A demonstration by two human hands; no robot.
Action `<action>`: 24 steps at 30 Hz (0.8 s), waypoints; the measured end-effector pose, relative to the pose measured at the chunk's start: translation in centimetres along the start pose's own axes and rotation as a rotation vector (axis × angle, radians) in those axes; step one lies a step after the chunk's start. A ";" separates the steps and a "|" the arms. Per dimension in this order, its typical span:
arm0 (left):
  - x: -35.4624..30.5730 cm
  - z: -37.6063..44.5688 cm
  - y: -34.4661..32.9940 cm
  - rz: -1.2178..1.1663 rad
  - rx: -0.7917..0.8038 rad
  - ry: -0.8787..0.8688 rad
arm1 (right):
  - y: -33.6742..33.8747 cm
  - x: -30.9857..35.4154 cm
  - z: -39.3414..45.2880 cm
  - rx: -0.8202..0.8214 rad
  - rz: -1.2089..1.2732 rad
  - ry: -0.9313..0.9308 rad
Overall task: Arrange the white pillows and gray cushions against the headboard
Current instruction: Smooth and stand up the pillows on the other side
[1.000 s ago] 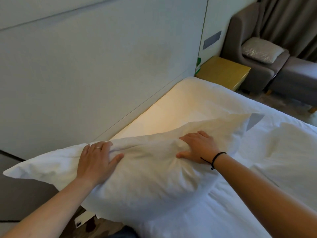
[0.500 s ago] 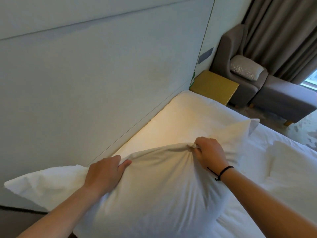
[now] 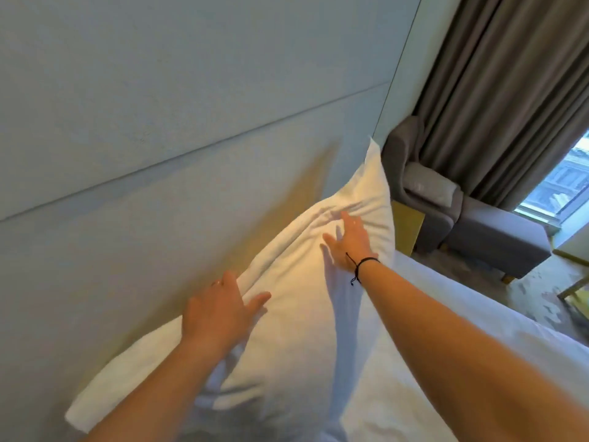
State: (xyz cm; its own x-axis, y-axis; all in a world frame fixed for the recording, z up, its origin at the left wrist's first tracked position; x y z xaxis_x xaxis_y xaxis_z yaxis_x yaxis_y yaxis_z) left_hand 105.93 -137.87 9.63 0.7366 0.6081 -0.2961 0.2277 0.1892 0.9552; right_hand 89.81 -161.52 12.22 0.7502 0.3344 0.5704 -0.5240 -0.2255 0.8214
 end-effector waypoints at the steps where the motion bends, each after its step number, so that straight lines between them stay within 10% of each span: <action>1: 1.4 -0.7 -2.1 0.067 0.095 0.026 | -3.6 -0.5 -1.5 0.132 0.089 -0.061; 7: 7.7 -3.6 -9.6 -0.014 0.254 0.159 | -17.3 -2.9 -11.2 0.378 0.098 -0.198; 24: 8.9 -3.8 -3.5 0.238 0.005 -0.048 | -15.3 -3.8 -13.1 0.412 0.303 -0.085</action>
State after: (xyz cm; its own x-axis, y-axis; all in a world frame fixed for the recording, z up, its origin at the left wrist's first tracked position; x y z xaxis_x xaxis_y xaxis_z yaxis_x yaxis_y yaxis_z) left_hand 109.27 -130.15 3.63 0.7992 0.5978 -0.0628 0.0474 0.0415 0.9980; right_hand 89.74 -147.34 -2.60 0.6283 0.1267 0.7676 -0.5334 -0.6481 0.5436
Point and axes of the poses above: each hand's wrist, its own z-axis towards the middle knuckle, its own y-axis out of the back of the hand, x = y × z, the point moved 1 cm from there along z, towards the middle knuckle, and after that the axes turned 4 degrees about y, right-handed, at the moved point
